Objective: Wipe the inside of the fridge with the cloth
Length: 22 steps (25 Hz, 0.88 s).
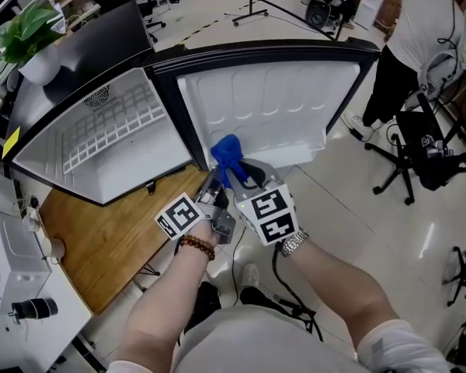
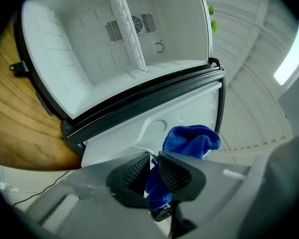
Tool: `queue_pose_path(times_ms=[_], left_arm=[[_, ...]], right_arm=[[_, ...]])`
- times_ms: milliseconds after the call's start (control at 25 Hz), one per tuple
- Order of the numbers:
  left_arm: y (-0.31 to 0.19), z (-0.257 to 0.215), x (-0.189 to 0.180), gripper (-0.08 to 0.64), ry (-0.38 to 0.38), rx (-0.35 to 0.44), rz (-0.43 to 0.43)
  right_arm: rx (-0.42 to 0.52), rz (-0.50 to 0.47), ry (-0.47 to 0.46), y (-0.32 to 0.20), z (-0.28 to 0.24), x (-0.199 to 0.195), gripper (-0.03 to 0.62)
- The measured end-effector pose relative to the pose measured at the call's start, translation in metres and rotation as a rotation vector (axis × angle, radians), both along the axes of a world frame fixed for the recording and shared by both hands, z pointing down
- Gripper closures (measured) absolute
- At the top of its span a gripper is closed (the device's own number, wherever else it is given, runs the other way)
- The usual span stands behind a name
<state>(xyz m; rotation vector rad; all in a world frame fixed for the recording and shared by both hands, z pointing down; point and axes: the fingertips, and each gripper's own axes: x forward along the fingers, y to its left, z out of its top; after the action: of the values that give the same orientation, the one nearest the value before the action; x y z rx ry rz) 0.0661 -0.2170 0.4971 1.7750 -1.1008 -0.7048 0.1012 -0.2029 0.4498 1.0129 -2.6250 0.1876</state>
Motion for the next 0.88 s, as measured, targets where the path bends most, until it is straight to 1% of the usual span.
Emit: queue_pose_path(times_ms=[200, 400, 560, 800, 840, 880], left_arm=[[-0.001, -0.002, -0.001, 0.511, 0.002, 0.004, 0.005], [-0.001, -0.003, -0.001, 0.515, -0.002, 0.007, 0.0], [-0.003, -0.004, -0.001, 0.515, -0.006, 0.009, -0.004], [-0.002, -0.005, -0.007, 0.517, -0.09, 0.017, -0.014], [-0.002, -0.004, -0.007, 0.517, -0.088, 0.016, -0.015], [-0.002, -0.004, -0.005, 0.517, -0.054, 0.014, -0.014]], right_arm=[[-0.004, 0.029, 0.025, -0.006, 0.009, 0.003, 0.518], [-0.024, 0.092, 0.043, -0.014, 0.015, 0.026, 0.518], [-0.02, 0.131, 0.057, -0.022, 0.018, 0.046, 0.518], [-0.019, 0.187, 0.061, -0.029, 0.019, 0.076, 0.518], [-0.019, 0.197, 0.061, -0.031, 0.019, 0.081, 0.518], [-0.019, 0.208, 0.061, -0.033, 0.019, 0.086, 0.518]])
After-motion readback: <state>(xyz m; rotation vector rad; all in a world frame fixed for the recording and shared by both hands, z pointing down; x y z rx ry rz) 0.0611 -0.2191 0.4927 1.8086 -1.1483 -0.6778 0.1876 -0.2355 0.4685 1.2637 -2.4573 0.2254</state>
